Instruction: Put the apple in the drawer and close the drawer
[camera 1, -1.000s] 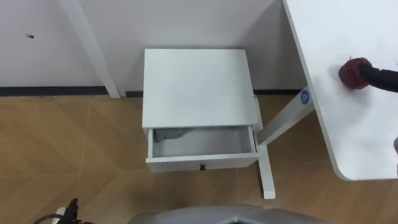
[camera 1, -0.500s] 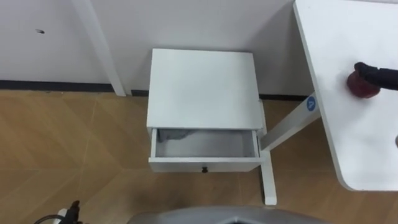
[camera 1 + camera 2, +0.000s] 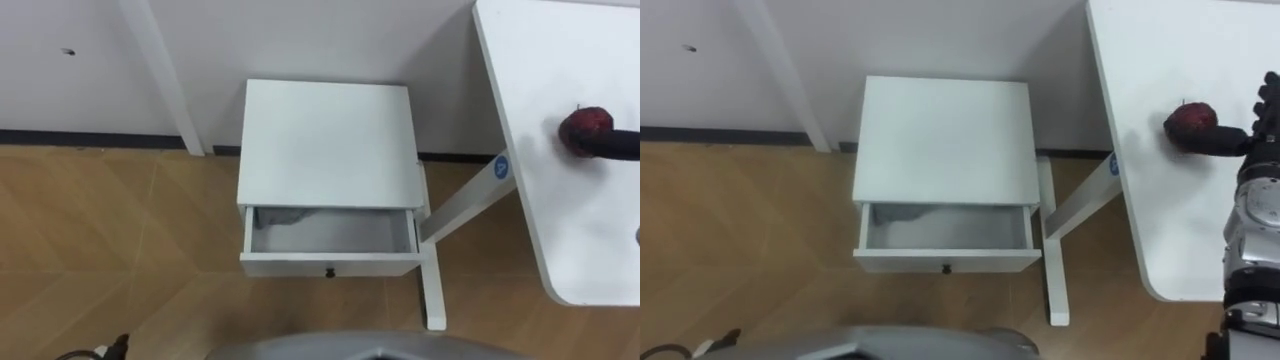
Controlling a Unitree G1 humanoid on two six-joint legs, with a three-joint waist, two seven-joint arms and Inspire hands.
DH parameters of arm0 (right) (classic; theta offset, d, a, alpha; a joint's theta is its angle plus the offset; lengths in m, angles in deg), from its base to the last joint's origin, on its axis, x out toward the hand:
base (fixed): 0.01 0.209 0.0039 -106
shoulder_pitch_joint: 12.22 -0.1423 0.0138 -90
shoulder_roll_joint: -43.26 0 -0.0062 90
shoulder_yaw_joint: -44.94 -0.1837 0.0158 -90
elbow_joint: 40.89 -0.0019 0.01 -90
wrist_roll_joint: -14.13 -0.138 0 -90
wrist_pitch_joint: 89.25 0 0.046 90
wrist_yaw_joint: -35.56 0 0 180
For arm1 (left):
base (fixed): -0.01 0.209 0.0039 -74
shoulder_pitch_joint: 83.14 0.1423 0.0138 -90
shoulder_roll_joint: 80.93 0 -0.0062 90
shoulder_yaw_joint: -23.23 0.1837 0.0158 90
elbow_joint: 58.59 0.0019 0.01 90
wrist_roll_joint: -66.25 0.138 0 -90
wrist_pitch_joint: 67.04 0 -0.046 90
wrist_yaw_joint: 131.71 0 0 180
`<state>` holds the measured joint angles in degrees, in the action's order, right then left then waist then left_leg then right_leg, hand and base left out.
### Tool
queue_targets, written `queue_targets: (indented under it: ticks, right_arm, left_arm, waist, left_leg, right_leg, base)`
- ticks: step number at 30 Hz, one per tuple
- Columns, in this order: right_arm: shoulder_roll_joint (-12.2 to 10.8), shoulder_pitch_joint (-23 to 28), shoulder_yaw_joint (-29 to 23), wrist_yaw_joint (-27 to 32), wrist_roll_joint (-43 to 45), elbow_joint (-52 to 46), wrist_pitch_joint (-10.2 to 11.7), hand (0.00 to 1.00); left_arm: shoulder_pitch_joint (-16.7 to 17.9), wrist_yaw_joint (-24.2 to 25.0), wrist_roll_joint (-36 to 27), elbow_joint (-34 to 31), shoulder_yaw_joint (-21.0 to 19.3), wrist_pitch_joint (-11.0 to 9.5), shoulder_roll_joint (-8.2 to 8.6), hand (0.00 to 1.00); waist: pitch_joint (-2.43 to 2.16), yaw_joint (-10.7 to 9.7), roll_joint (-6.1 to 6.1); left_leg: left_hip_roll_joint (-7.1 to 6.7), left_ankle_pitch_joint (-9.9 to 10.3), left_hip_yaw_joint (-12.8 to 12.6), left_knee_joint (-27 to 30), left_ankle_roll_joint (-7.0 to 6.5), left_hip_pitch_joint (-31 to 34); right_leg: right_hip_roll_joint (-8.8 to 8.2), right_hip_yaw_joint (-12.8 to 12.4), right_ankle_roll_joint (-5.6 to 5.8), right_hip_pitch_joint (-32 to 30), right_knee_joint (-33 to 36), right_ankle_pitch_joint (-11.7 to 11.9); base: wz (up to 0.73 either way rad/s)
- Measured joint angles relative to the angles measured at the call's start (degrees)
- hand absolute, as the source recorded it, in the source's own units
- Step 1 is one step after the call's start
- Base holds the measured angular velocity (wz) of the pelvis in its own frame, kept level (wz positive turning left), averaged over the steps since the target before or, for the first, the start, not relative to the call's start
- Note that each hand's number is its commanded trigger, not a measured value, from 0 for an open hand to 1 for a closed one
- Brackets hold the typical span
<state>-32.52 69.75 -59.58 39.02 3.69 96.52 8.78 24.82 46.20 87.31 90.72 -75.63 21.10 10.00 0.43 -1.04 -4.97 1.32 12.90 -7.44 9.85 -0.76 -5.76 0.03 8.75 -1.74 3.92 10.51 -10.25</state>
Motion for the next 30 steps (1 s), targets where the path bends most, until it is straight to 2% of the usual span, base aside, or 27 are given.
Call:
queue_targets:
  ticks: [8,11,19,27,28,29,30]
  right_arm:
    - [0.42,-1.04,3.6,-2.58,3.37,4.99,-0.65,0.0]
    - [0.53,-1.4,4.85,-2.8,4.1,6.35,-0.52,0.0]
    - [0.73,-1.68,6.5,-2.85,6.84,8.98,-0.55,0.0]
    - [0.76,-2.15,6.53,-2.84,8.97,8.94,-0.55,0.0]
    - [0.76,-2.22,6.53,-2.84,9.01,8.92,-0.55,0.16]
    - [0.76,-2.36,6.53,-2.81,9.01,8.86,-0.55,0.66]
    - [0.77,-2.52,6.54,-2.78,9.18,8.86,-0.56,0.89]
  left_arm:
    - [0.25,-0.31,0.02,0.06,0.0,0.64,-0.01,0.0]
    - [0.21,-0.91,-0.04,0.11,0.09,0.64,0.0,0.0]
    - [-0.09,-1.93,-0.06,0.32,0.14,0.58,0.0,0.0]
    - [-0.42,-2.2,-0.06,0.47,0.19,0.51,0.0,0.0]
    - [-0.41,-2.2,-0.06,0.47,0.19,0.51,0.0,0.0]
    - [-0.43,-2.2,-0.08,0.47,0.17,0.51,0.0,0.0]
    - [-0.45,-2.16,-0.08,0.47,0.17,0.51,0.0,0.0]
  waist:
    - [-0.02,0.16,0.02]
    - [-0.01,0.91,-0.08]
    - [-0.38,1.53,-0.92]
    - [-0.15,1.86,-0.9]
    - [-0.15,1.91,-0.89]
    - [-0.12,2.25,-0.85]
    - [-0.09,2.53,-0.83]
  left_leg:
    - [0.05,-0.02,-0.09,0.06,0.01,0.03]
    - [0.08,-0.02,-0.11,-0.14,0.02,-0.67]
    - [0.07,-0.02,-0.1,-0.34,0.02,-1.62]
    - [0.03,-0.02,0.07,-0.34,0.01,-1.51]
    - [0.03,-0.02,0.07,-0.34,0.01,-1.53]
    - [0.03,-0.02,0.02,-0.34,0.02,-1.62]
    - [0.03,-0.02,0.02,-0.36,0.01,-1.57]
  right_leg:
    - [-0.01,0.08,0.0,-0.08,-0.03,0.0]
    - [0.05,-0.24,-0.01,0.11,-0.12,0.0]
    - [0.0,-0.02,-0.02,1.23,-0.71,0.04]
    - [-0.02,0.2,-0.02,1.68,-0.73,0.04]
    - [-0.02,0.2,-0.02,1.66,-0.73,0.04]
    - [0.01,0.06,-0.02,1.7,-0.73,0.04]
    - [0.02,0.06,-0.02,1.86,-0.73,0.04]
  base:
    - [0.0]
    - [-0.04]
    - [-0.01]
    - [0.0]
    - [0.0]
    - [0.0]
    - [0.0]
